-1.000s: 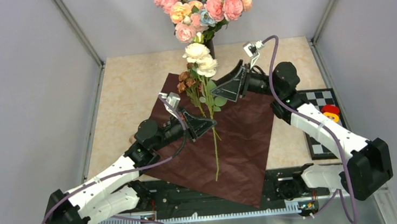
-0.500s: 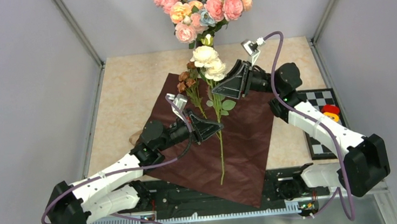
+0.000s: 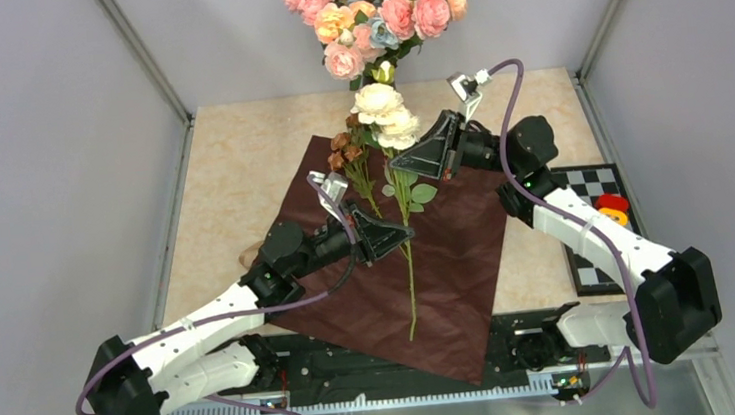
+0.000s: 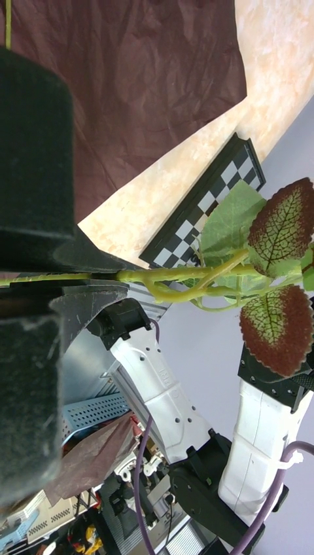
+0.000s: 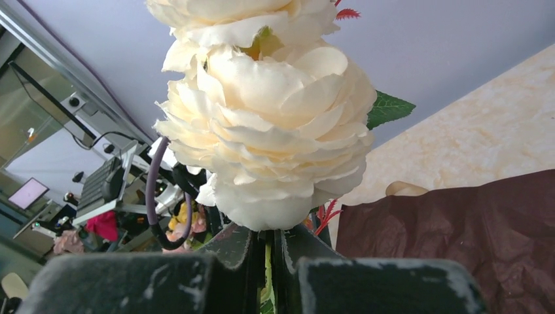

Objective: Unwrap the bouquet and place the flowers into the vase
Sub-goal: Insert the fake flower into the vase.

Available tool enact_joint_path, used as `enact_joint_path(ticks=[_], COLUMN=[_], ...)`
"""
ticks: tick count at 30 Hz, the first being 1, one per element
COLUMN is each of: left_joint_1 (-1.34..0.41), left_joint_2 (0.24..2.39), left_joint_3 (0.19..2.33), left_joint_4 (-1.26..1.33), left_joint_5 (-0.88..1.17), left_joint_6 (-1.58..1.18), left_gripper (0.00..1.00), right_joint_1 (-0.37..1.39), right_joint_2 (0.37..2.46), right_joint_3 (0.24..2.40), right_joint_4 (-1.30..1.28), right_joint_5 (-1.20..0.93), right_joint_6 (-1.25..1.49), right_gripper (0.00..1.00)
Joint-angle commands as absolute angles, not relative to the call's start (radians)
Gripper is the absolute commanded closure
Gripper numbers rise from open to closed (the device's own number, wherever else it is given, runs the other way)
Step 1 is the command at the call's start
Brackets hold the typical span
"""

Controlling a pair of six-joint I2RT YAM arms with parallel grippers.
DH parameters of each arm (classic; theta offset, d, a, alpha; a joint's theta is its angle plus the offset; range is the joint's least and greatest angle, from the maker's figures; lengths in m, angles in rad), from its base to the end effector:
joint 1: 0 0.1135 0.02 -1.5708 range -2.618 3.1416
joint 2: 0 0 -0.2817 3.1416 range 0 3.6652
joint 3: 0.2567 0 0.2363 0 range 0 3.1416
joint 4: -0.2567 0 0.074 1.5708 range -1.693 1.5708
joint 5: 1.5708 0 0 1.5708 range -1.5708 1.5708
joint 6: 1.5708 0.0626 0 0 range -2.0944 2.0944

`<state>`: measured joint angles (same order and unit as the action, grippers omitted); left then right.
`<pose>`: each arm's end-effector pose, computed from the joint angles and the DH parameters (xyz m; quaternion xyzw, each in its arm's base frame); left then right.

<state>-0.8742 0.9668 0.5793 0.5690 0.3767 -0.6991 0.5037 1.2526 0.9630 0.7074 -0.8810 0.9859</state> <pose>0.1263 -0.1868 0.3384 0.1983 0.6138 -0.6190 0.4481 0.2150 0.1736 0.4195 -0.2294 0.5641 0.6849 0.4000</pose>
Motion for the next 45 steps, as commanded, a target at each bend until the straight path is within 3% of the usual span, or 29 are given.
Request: enact_joint_path(ticks=[1, 6, 7, 8, 11, 14, 21, 28, 37, 45], left_joint_1=[-0.879, -0.88, -0.879, -0.878, -0.878, -0.875, -0.771, -0.464, -0.111, -0.051], left_joint_2=[0.97, 0.978, 0.979, 0.981, 0.982, 0.971, 0.917, 0.891, 0.973, 0.975], left_joint_3=[0.638, 0.643, 0.649, 0.655, 0.677, 0.684, 0.79, 0.883, 1.053, 1.028], left_joint_4=[0.558, 0.538, 0.531, 0.515, 0.429, 0.347, -0.009, -0.253, -0.501, -0.494], left_joint_5=[0.36, 0.345, 0.343, 0.339, 0.316, 0.28, 0.24, 0.388, 0.178, -0.081], left_joint_6=[-0.67, -0.674, -0.675, -0.672, -0.643, -0.585, -0.434, -0.354, -0.283, -0.232], left_gripper=[1.0, 1.0, 0.93, 0.83, 0.28, 0.03, 0.01, 0.01, 0.01, 0.01], right_joint_1=[0.517, 0.517, 0.517, 0.517, 0.517, 0.522, 0.528, 0.529, 0.601, 0.654], right_joint_2=[1.22, 1.184, 1.176, 1.165, 1.115, 1.058, 1.001, 1.017, 1.106, 1.251], right_joint_3=[0.964, 0.956, 0.957, 0.959, 0.975, 1.0, 1.134, 1.217, 1.213, 1.27], right_joint_4=[0.71, 0.659, 0.643, 0.616, 0.508, 0.404, 0.227, 0.315, 0.65, 0.884], right_joint_5=[-0.859, -0.825, -0.816, -0.804, -0.745, -0.663, -0.474, -0.311, -0.114, -0.043], right_joint_6=[0.929, 0.876, 0.86, 0.836, 0.734, 0.618, 0.37, 0.201, -0.054, -0.193], right_gripper=[1.0, 1.0, 1.0, 1.0, 1.0, 1.0, 1.0, 1.0, 1.0, 1.0])
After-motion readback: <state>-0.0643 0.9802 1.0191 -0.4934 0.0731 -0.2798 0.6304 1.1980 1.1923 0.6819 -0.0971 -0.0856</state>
